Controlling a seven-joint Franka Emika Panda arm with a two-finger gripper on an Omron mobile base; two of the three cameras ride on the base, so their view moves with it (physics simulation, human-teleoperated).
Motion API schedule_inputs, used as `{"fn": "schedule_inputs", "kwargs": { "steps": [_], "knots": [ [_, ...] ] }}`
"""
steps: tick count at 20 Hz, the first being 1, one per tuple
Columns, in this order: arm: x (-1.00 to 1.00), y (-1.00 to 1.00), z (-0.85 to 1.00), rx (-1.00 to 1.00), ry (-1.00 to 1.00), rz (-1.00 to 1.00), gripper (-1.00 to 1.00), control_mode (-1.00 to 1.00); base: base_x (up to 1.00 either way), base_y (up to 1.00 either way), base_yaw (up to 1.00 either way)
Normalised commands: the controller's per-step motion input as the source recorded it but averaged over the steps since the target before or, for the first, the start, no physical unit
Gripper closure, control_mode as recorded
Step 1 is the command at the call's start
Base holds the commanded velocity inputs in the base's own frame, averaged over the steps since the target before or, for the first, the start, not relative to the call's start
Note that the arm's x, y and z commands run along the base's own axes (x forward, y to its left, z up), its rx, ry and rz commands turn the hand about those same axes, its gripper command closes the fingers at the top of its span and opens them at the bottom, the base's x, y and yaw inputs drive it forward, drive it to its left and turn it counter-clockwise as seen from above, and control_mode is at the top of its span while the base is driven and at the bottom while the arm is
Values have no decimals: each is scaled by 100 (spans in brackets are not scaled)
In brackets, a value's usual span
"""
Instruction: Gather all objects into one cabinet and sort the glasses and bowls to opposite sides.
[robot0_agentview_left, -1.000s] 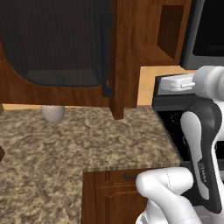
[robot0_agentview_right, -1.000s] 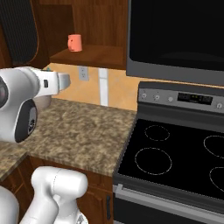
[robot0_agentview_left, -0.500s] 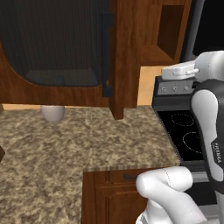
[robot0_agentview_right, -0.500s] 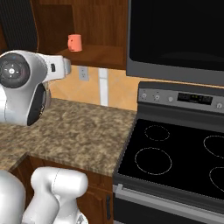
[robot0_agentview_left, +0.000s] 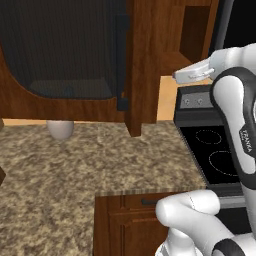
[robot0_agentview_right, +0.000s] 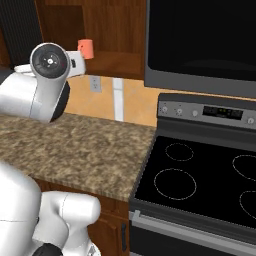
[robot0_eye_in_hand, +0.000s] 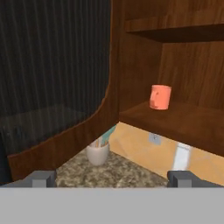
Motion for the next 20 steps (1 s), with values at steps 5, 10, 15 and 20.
{"fn": "schedule_inputs", "kwargs": {
  "steps": [5,10,15,20],
  "knots": [
    [24,5,2,0,1,2,-100,-100,0,0,0],
    [39,0,3,5,-2,0,-100,-100,0,0,0],
    [31,-5,1,7,0,0,-100,-100,0,0,0],
    [69,0,7,7,-3,-12,-100,-100,0,0,0]
  ]
}}
